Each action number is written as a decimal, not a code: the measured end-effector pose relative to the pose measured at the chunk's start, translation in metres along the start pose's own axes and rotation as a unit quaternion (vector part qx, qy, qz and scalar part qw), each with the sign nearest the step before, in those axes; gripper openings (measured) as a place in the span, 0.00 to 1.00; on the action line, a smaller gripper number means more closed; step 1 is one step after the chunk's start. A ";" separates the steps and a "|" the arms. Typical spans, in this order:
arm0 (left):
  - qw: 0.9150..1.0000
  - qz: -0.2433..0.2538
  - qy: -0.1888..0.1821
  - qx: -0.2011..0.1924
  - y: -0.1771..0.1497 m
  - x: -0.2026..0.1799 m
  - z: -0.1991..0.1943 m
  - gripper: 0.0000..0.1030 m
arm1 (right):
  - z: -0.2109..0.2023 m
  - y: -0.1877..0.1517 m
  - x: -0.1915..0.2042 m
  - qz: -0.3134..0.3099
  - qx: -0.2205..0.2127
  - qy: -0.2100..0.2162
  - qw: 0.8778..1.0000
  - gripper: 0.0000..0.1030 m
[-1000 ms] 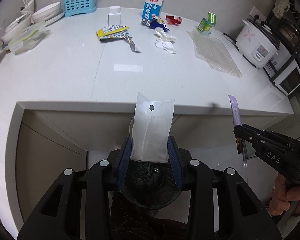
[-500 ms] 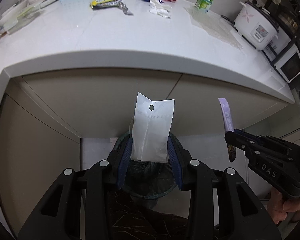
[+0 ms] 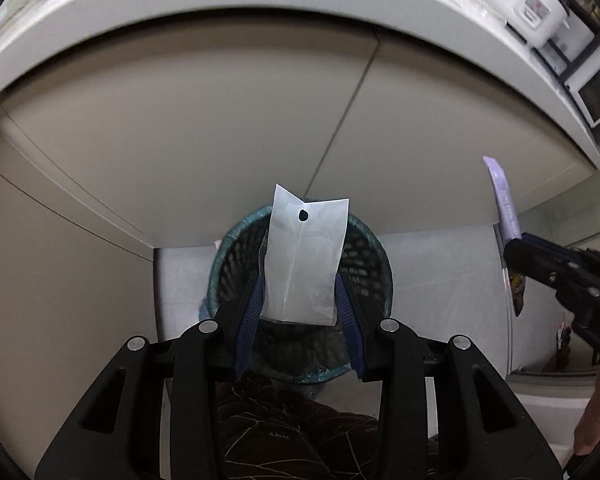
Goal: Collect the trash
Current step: 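Carry the bag and sachet down over the green trash bin with both tools, then open left tool to drop the bag while right tool releases the sachet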
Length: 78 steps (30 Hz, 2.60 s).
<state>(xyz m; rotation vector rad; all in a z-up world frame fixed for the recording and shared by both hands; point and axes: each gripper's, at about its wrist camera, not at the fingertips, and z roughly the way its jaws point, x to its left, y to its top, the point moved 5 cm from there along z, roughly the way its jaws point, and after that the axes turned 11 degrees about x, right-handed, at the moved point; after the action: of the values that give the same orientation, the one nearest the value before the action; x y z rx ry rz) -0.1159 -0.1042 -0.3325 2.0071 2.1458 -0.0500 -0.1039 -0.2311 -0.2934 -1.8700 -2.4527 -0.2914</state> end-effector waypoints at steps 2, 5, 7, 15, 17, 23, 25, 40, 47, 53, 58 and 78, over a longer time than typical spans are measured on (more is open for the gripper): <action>1.000 0.008 0.001 0.006 -0.001 -0.004 0.008 0.36 | 0.002 -0.001 -0.001 0.005 0.002 -0.001 1.000 0.16; 1.000 0.020 0.004 0.018 -0.002 -0.011 0.020 0.36 | 0.002 -0.004 -0.007 0.013 0.002 -0.003 1.000 0.16; 0.999 0.025 0.004 0.026 -0.003 -0.016 0.028 0.36 | 0.001 -0.006 -0.011 0.017 0.002 -0.005 1.000 0.16; 0.998 0.038 0.010 0.045 -0.002 -0.026 0.049 0.36 | -0.002 -0.015 -0.026 0.032 0.003 -0.008 0.999 0.16; 0.998 0.040 0.011 0.048 0.001 -0.026 0.054 0.36 | -0.001 -0.015 -0.028 0.034 0.004 -0.010 0.999 0.16; 0.998 0.041 0.015 0.056 0.001 -0.033 0.064 0.41 | 0.001 -0.011 -0.024 0.036 0.006 -0.010 0.999 0.16; 0.997 0.040 0.016 0.058 0.002 -0.032 0.065 0.45 | 0.002 -0.009 -0.022 0.036 0.006 -0.008 0.999 0.16; 0.998 0.038 0.015 0.055 0.001 -0.031 0.061 0.66 | 0.002 -0.011 -0.028 0.033 0.007 -0.005 0.999 0.16; 0.999 0.036 0.009 0.030 0.004 -0.028 0.045 0.77 | 0.006 -0.009 -0.025 0.030 0.012 -0.003 0.999 0.16; 1.000 0.017 0.013 0.004 0.006 -0.008 0.028 0.87 | 0.014 -0.003 -0.012 0.014 0.018 0.001 1.000 0.16; 1.000 -0.016 0.013 -0.012 0.010 0.018 0.014 0.92 | 0.024 0.005 0.004 -0.011 0.023 0.003 1.000 0.16; 0.996 -0.078 0.016 -0.038 0.013 0.094 -0.024 0.94 | 0.090 0.023 0.041 -0.036 0.070 0.009 0.997 0.16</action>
<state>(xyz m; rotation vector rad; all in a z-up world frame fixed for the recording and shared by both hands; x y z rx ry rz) -0.1115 -0.0070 -0.3238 1.8068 2.2844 0.0390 -0.0856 -0.1708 -0.3726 -1.7200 -2.4611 -0.1330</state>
